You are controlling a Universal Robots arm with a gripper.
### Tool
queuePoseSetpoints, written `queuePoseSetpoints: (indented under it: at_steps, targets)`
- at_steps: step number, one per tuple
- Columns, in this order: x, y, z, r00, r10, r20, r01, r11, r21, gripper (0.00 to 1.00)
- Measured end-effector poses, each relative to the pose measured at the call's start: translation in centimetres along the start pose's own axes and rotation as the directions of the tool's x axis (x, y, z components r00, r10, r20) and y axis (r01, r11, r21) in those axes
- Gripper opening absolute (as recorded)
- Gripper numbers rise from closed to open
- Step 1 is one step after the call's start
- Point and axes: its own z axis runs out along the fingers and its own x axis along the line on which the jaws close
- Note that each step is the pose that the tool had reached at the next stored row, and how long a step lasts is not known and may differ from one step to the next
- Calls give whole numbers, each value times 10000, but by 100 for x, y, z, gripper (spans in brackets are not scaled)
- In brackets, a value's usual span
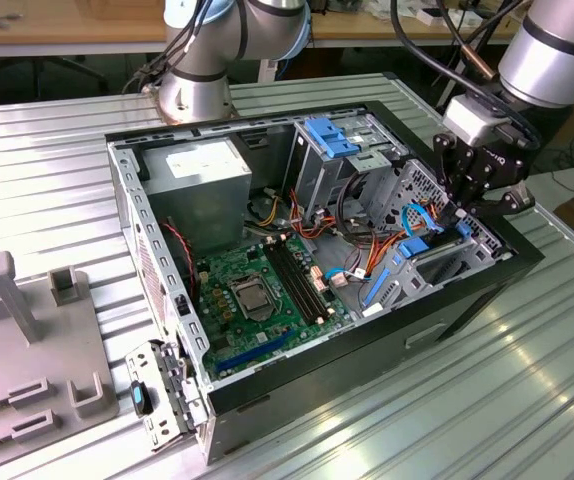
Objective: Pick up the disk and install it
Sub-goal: 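Insert the second disk wire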
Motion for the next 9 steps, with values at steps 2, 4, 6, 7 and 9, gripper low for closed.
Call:
queuePoseSetpoints:
  at_steps: [2, 4, 6, 7, 9]
  targets:
    - [0, 0, 0, 10000, 0, 7, 0, 10000, 0, 11]
    - [0, 0, 0, 10000, 1, 11, -1, 10000, 0, 11]
    - [0, 0, 0, 10000, 2, 18, -2, 10000, 1, 11]
    - [0, 0, 0, 10000, 1, 23, -1, 10000, 1, 11]
    - [0, 0, 0, 10000, 2, 29, -2, 10000, 1, 11]
